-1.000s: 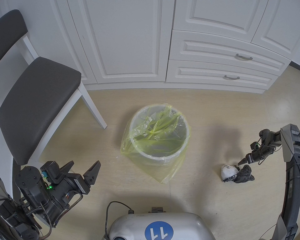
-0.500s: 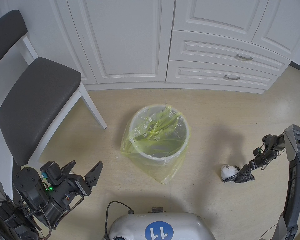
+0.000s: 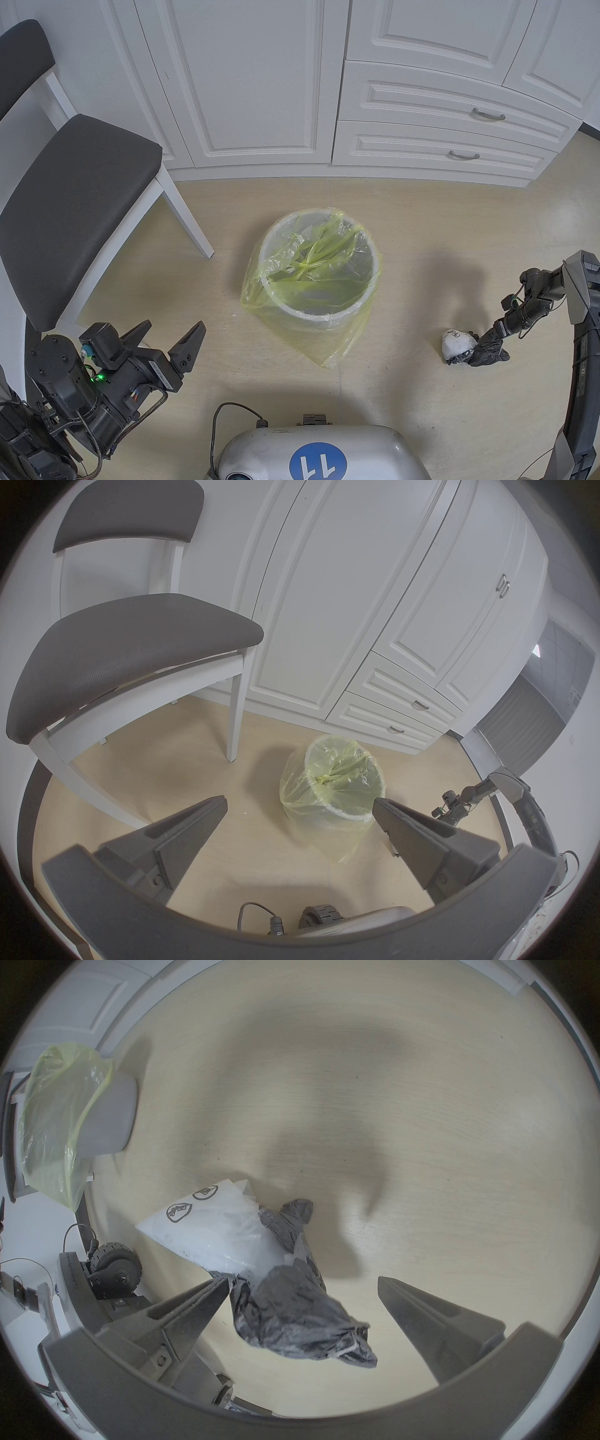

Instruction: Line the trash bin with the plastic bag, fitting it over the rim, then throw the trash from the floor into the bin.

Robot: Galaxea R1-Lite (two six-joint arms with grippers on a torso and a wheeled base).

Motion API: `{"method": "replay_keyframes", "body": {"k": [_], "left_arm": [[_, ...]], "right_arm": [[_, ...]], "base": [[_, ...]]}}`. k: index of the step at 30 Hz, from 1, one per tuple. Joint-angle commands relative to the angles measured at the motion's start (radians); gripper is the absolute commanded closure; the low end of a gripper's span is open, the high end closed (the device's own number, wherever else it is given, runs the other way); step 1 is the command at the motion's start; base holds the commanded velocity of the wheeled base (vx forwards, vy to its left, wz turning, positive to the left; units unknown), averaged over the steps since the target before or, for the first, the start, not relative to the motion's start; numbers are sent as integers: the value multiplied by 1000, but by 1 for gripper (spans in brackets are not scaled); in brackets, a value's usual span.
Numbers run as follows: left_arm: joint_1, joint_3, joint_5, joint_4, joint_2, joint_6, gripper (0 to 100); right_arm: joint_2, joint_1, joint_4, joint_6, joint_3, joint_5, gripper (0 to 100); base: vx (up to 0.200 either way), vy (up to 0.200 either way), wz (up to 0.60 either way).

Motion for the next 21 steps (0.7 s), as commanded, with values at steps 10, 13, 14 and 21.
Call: {"method": "replay_keyframes", "body": {"k": [10,13,14,21], "left_arm": [[0,18,2,-1,1,3,0],[0,18,2,-1,2,3,0],[0,18,2,-1,2,3,0],[0,18,2,-1,1,3,0]], "right_arm": [[9,25,6,-1,-7,-8,0],[9,25,15,-1,-8,-8,0],[9,25,15,-1,-8,-8,0],[10,24,24,-1,-14,-7,100]], "base": [[0,0,0],[0,0,0],[0,0,0],[0,0,0]]}}
